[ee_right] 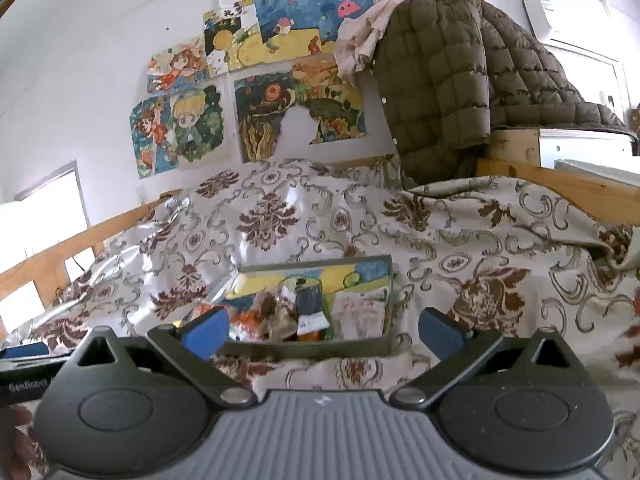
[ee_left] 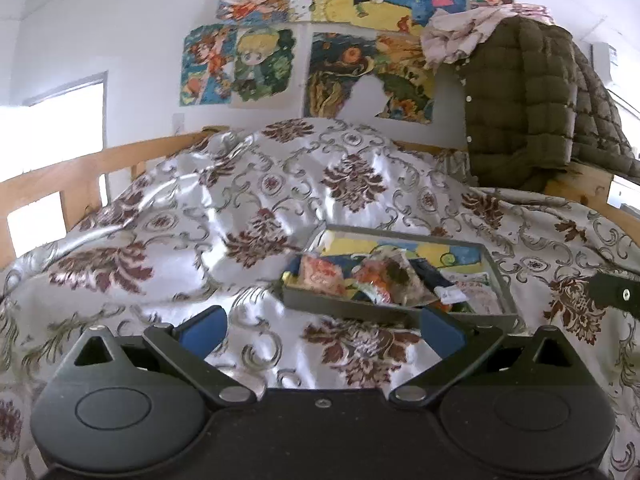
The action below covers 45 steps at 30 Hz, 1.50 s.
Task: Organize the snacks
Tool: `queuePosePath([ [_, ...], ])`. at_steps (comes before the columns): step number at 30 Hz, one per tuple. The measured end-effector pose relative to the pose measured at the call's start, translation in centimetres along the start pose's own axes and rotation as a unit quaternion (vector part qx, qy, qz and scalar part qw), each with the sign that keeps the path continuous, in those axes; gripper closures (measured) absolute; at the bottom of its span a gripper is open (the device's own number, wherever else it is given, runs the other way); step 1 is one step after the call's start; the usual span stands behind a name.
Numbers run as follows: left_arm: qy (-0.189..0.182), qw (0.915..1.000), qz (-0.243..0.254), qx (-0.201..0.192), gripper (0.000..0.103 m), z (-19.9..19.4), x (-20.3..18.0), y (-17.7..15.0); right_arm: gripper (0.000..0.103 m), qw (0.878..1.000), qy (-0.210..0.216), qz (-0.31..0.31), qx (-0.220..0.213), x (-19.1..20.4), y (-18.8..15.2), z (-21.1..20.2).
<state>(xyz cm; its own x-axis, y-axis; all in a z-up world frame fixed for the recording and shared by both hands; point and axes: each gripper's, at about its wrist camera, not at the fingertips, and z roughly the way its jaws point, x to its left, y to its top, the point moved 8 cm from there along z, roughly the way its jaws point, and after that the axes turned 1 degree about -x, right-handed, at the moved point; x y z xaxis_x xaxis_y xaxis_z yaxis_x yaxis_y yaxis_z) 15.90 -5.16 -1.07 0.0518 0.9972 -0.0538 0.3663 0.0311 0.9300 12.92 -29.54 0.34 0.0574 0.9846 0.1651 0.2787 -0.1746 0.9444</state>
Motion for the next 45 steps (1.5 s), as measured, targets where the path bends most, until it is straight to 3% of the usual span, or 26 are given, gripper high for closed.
queuePosePath([
  [11, 0.037, 0.9989, -0.001, 0.029, 0.001, -2.2, 2.1, -3.0, 0.000, 1.000, -0.004, -0.020, -0.001, 1.6, -1.6, -2.6],
  [17, 0.039, 0.9987, -0.017, 0.029, 0.001, -3.2, 2.4, -3.5, 0.000, 1.000, -0.006, -0.026, 0.003, 2.6, -2.6, -4.1],
  [23, 0.040, 0.9986, 0.008, 0.032, 0.001, -3.6, 1.5, -4.0, 0.000, 0.999, -0.013, -0.038, 0.003, 3.2, -3.1, -4.9],
  [31, 0.049, 0.9979, 0.024, 0.034, 0.001, -3.6, 1.3, -4.3, 0.000, 0.997, -0.056, -0.038, 0.043, 2.4, -4.1, -3.6],
  [45, 0.054, 0.9953, 0.035, 0.072, 0.001, -1.8, 1.1, -5.1, 0.000, 0.989, -0.077, -0.055, 0.115, 2.1, -6.1, -0.7],
])
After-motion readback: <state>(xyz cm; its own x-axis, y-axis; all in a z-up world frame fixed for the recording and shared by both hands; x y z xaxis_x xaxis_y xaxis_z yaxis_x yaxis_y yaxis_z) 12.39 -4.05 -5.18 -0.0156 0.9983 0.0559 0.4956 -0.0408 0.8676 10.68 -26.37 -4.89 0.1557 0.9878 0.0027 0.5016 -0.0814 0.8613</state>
